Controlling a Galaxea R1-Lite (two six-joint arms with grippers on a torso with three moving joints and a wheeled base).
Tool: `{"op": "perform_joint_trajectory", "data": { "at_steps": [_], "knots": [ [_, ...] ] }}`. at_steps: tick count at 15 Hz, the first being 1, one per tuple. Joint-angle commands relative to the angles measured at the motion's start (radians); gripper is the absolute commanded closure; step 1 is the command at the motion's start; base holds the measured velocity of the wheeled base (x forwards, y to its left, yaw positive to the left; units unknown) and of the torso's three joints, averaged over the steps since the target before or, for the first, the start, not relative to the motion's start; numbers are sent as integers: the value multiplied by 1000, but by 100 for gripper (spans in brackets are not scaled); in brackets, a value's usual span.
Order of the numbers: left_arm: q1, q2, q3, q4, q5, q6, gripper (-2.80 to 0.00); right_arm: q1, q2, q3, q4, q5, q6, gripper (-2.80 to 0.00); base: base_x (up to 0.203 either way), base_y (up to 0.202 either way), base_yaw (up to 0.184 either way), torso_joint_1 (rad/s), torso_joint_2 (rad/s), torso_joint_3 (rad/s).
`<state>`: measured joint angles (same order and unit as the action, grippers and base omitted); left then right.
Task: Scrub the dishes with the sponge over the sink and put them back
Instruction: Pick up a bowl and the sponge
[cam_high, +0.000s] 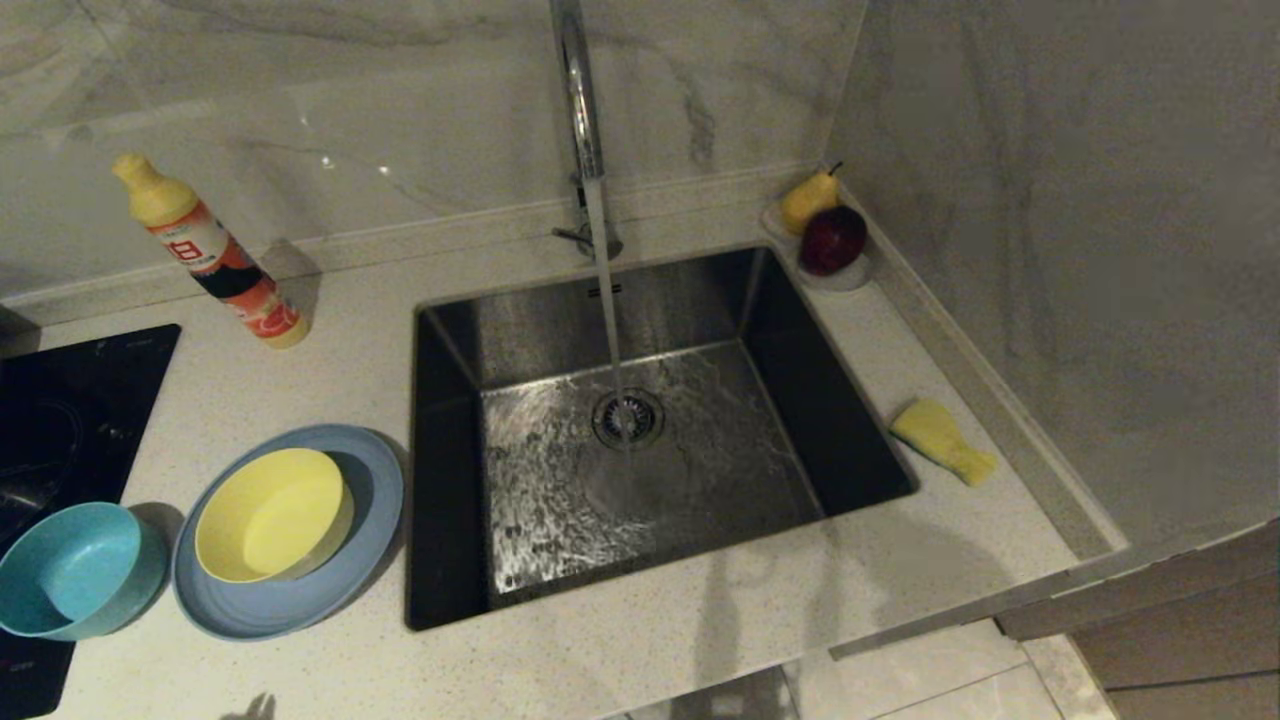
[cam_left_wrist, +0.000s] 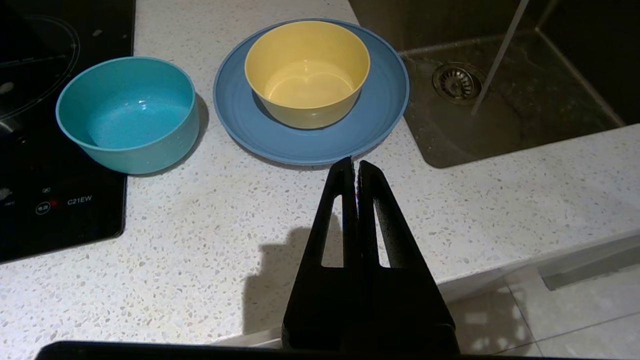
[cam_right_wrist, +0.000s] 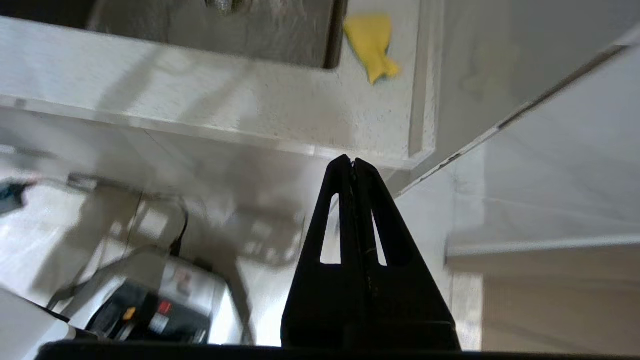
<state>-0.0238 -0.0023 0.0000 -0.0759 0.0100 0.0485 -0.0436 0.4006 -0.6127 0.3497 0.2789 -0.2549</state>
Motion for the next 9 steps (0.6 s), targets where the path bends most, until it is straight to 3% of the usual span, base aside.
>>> {"op": "perform_joint_trajectory", "data": {
  "at_steps": [1, 9],
  "knots": [
    [1, -1, 31, -1, 1, 1, 0, -9, 251, -27, -37, -1, 0, 0, 0, 0, 0, 0, 0, 0],
    [0, -1, 32, -1, 1, 1, 0, 4, 630, -132, -167, -99, 5, 0, 0, 0, 0, 0, 0, 0]
  ]
}}
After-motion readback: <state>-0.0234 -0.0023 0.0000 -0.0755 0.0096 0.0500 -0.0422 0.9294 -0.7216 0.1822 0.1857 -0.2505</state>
